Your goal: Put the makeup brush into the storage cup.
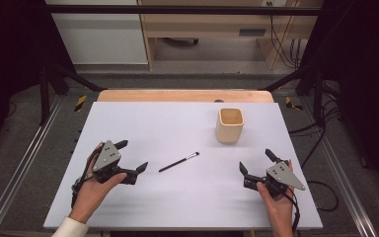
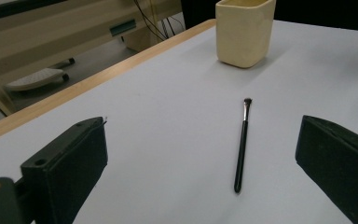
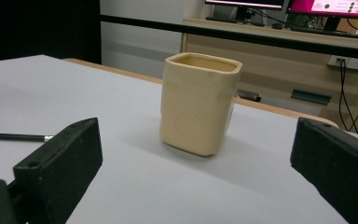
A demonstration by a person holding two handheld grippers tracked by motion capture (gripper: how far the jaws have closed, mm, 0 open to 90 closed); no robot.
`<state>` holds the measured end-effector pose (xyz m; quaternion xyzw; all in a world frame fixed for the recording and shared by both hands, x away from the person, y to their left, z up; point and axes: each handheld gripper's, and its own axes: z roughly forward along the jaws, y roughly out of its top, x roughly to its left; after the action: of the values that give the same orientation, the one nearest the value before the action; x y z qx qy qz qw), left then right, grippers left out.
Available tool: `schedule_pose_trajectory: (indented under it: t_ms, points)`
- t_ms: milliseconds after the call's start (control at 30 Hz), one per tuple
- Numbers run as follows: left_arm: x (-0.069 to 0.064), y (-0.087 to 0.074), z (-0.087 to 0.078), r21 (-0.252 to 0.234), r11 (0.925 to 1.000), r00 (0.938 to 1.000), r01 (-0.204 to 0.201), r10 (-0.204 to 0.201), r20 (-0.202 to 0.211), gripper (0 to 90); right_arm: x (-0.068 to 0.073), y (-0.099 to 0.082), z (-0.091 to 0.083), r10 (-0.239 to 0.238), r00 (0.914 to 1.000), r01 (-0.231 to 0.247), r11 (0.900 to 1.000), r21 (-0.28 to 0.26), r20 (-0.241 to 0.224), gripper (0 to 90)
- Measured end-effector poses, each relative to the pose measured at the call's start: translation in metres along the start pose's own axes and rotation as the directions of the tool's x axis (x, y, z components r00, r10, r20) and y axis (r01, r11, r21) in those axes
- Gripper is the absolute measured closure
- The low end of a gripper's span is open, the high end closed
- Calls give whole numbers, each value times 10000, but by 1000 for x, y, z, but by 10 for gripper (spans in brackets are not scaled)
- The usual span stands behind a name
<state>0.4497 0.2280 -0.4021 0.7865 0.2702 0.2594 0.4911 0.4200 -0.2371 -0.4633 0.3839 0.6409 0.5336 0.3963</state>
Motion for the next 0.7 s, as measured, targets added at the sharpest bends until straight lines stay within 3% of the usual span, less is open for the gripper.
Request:
schedule_pose_trajectory:
  t_ms: [100,367,400,600,633,700]
  points:
    - [0,12,5,391,9992,9998,51,-58,181,22,1,0,0,-117,9999,117,9999,67,-17,24]
    - [-5,33,21,1452,9871,9939,-669,531,964,24,0,0,-2,-128,9999,128,9999,27,64,22]
    - [-5,36,25,1614,9840,9915,-756,569,1170,24,-1,0,-2,-141,9999,141,9999,23,77,22]
    - [-7,48,40,2204,9676,9862,-1234,949,1356,27,1,-1,0,-230,9997,230,9997,104,36,22]
    - [-6,51,43,2364,9621,9842,-1357,1035,1436,29,1,-1,0,-290,9996,289,9995,111,45,22]
    - [-5,56,47,2403,9603,9835,-1420,1095,1440,33,2,-1,0,-332,9994,331,9993,159,42,22]
